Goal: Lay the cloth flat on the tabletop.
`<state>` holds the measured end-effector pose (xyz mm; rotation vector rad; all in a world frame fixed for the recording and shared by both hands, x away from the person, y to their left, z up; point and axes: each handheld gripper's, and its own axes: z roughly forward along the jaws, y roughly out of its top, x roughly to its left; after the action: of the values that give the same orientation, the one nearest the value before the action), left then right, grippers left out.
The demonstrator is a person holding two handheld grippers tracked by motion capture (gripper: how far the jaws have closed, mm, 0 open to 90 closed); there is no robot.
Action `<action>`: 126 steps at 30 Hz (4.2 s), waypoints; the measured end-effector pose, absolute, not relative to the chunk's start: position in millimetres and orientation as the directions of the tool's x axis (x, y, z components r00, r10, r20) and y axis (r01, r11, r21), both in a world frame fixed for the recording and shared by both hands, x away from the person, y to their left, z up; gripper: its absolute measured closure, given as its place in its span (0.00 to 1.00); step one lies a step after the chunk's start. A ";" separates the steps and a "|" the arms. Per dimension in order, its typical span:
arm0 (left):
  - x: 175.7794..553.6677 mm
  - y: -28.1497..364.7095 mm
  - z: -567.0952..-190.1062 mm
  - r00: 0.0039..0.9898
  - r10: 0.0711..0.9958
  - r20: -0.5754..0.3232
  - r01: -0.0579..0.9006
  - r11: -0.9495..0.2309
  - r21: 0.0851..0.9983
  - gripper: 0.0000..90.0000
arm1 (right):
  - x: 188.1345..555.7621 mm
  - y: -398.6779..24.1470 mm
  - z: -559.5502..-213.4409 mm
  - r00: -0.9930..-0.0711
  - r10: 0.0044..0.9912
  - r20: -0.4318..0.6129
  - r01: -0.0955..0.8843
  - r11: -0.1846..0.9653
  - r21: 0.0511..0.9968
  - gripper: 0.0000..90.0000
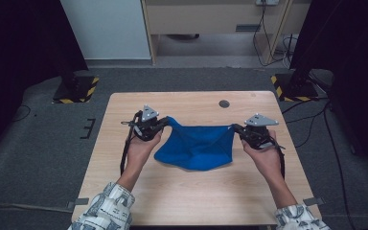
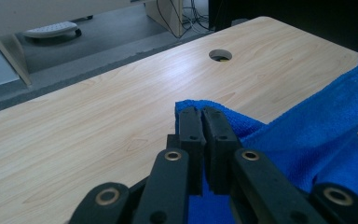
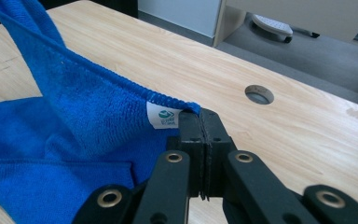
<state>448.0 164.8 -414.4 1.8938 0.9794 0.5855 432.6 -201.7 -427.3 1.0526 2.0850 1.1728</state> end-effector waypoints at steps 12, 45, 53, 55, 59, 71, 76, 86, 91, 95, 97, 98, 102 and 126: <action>443.4 171.6 -411.4 0.576 0.817 -0.010 0.386 -0.261 0.885 0.97 | 434.9 -202.5 -416.6 -0.559 0.826 -0.071 0.368 0.325 0.871 1.00; 395.3 182.3 -386.9 0.606 0.795 -0.016 0.319 -0.225 0.921 0.96 | 393.7 -201.8 -385.7 -0.597 0.797 -0.091 0.286 0.317 0.904 1.00; 390.6 182.2 -385.4 0.601 0.799 -0.015 0.314 -0.220 0.924 0.96 | 388.5 -203.3 -382.6 -0.603 0.792 -0.095 0.272 0.316 0.909 1.00; 386.6 182.8 -383.2 0.602 0.798 -0.014 0.309 -0.216 0.926 0.96 | 386.8 -204.2 -381.3 -0.603 0.792 -0.095 0.268 0.314 0.911 1.00; 375.3 182.7 -377.8 0.604 0.797 -0.005 0.294 -0.217 0.931 0.96 | 379.8 -206.1 -377.3 -0.608 0.789 -0.088 0.261 0.303 0.917 1.00; 340.7 180.7 -361.6 0.623 0.782 0.022 0.270 -0.242 0.932 0.95 | 353.8 -212.1 -365.8 -0.624 0.773 -0.118 0.229 0.324 0.918 1.00; 328.5 179.8 -352.0 0.628 0.778 0.020 0.251 -0.226 0.941 0.95 | 344.5 -214.8 -355.5 -0.626 0.771 -0.120 0.206 0.311 0.928 1.00; 305.4 180.4 -330.8 0.628 0.778 0.024 0.214 -0.202 0.956 0.95 | 322.4 -216.9 -325.9 -0.635 0.756 -0.156 0.147 0.316 0.937 1.00; 329.8 180.2 -338.0 0.598 0.801 0.022 0.249 -0.212 0.945 0.95 | 341.0 -211.8 -332.1 -0.622 0.766 -0.163 0.175 0.339 0.924 1.00; 360.9 182.4 -352.6 0.571 0.821 -0.015 0.305 -0.195 0.932 0.95 | 366.3 -205.4 -344.9 -0.618 0.772 -0.150 0.212 0.347 0.914 1.00; 376.9 184.1 -361.0 0.557 0.830 -0.035 0.333 -0.185 0.925 0.94 | 380.5 -201.2 -353.0 -0.615 0.774 -0.148 0.231 0.357 0.905 1.00; 384.5 184.9 -365.3 0.547 0.836 -0.049 0.350 -0.176 0.920 0.94 | 387.9 -199.2 -357.5 -0.614 0.777 -0.140 0.245 0.356 0.902 1.00; 411.3 185.2 -382.8 0.515 0.855 -0.059 0.386 -0.171 0.907 0.94 | 416.4 -192.6 -378.5 -0.603 0.788 -0.128 0.291 0.367 0.883 1.00; 493.1 168.9 -429.2 0.453 0.885 -0.103 0.494 -0.153 0.856 0.96 | 481.0 -186.3 -425.1 -0.518 0.847 -0.117 0.416 0.369 0.831 1.00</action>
<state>493.1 168.9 -429.2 1.8008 1.1752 0.5444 481.0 -186.3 -425.1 1.0876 2.0925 1.0443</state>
